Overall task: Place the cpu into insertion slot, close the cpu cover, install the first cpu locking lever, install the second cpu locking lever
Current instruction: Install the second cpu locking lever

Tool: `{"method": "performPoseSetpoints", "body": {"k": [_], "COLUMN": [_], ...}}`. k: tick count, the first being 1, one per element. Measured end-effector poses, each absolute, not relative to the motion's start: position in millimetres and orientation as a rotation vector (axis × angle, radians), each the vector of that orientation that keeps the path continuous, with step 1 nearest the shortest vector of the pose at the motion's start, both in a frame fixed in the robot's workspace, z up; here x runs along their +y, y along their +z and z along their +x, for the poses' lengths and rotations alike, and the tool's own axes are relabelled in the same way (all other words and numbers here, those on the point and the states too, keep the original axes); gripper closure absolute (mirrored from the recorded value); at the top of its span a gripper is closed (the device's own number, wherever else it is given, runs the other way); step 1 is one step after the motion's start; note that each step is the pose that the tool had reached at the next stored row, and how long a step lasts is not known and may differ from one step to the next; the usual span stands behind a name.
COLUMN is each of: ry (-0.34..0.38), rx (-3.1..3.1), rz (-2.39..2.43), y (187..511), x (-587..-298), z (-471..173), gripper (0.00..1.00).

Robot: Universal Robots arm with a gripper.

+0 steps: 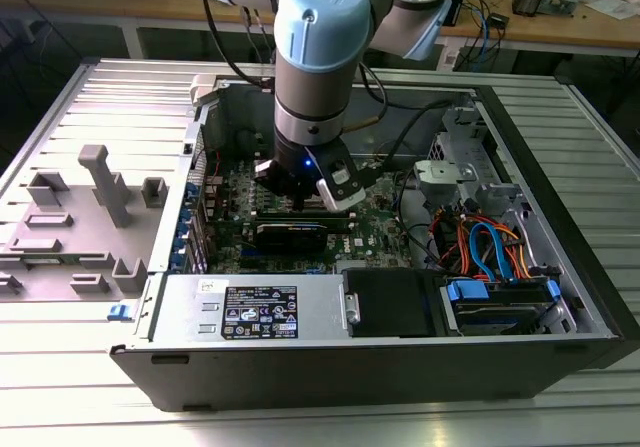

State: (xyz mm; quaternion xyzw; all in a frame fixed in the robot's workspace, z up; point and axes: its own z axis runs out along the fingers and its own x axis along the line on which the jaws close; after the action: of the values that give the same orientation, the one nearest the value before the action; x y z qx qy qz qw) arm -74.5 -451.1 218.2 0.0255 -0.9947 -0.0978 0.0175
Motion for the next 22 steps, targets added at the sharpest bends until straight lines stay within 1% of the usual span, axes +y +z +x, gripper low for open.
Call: {"method": "performPoseSetpoints", "body": {"k": [11, 22], "ry": [-0.306, -0.314], "rx": [-3.087, -3.086], "rz": [0.11, 0.115], "y": [212, 210], "x": [-451, -451], "z": [-90, -92], "gripper": [0.89, 0.89]}}
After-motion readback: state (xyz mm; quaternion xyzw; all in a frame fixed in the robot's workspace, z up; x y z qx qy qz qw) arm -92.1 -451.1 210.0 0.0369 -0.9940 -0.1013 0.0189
